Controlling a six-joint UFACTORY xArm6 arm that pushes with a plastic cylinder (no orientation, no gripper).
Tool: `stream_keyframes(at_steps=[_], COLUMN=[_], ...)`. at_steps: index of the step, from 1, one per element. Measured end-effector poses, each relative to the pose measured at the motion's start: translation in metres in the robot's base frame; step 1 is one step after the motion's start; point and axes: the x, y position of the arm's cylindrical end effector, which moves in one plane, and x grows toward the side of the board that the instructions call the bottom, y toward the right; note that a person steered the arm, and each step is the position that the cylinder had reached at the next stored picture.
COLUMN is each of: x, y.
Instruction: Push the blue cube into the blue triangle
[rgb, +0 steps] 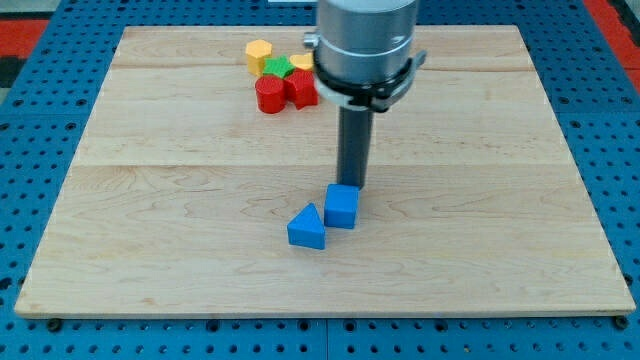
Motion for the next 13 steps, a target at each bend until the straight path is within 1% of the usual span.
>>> stream_keyframes(at_steps=[3, 4, 5, 6, 7, 8, 9, 10, 11, 12, 13], x=[0.034, 0.046, 0.029, 0.023, 0.025, 0.045, 0.055, 0.071, 0.091, 0.076, 0.083], y=[-0.052, -0.055, -0.038, 0.007, 0.009, 0.019, 0.022, 0.057, 0.050, 0.022, 0.002])
